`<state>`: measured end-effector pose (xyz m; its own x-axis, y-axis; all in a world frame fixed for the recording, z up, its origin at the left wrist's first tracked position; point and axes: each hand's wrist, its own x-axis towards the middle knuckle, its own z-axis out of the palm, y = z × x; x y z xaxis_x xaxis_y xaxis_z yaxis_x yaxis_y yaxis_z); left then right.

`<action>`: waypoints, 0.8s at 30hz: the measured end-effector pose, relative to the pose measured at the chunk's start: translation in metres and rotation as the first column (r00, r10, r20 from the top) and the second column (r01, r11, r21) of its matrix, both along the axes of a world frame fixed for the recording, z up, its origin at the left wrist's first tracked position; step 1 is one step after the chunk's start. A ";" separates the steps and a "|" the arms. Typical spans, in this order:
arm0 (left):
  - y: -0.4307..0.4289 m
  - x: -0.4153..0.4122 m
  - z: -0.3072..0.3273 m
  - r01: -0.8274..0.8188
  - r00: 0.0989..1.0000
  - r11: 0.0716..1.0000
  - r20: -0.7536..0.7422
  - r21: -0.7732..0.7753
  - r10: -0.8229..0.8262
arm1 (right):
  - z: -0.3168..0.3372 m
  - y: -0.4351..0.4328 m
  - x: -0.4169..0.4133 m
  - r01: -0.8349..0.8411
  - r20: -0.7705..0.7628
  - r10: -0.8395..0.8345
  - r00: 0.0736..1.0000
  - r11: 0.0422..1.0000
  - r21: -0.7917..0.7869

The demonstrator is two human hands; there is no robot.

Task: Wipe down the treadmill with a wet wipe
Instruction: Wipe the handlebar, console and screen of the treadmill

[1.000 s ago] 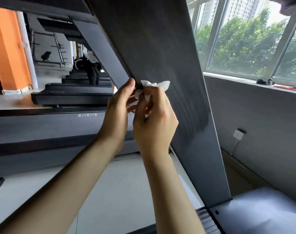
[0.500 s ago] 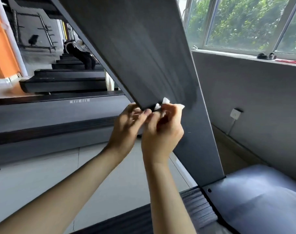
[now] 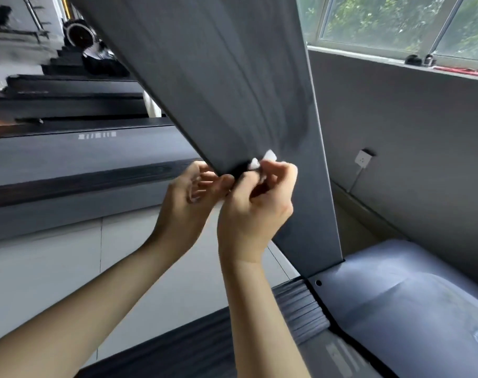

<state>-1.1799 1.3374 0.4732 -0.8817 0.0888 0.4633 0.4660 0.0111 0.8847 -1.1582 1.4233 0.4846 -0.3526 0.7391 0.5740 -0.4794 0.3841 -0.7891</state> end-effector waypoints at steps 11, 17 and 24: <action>0.004 0.000 -0.005 0.022 0.998 1.000 -0.057 -0.014 -0.023 | -0.022 0.047 -0.010 0.160 0.248 -0.106 0.963 0.965 -0.209; 0.015 0.005 -0.008 -0.058 0.994 0.998 -0.097 -0.006 0.057 | 0.007 0.028 -0.007 0.059 -0.013 -0.057 0.998 0.988 0.140; 0.012 0.004 -0.007 -0.065 0.996 0.998 -0.061 0.004 0.065 | -0.054 0.095 -0.015 0.145 0.459 0.062 0.886 0.905 -0.401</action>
<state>-1.1761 1.3494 0.4665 -0.8557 0.0315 0.5166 0.5175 0.0414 0.8547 -1.1734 1.5183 0.4303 -0.4583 0.8888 -0.0034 -0.0216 -0.0150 -0.9997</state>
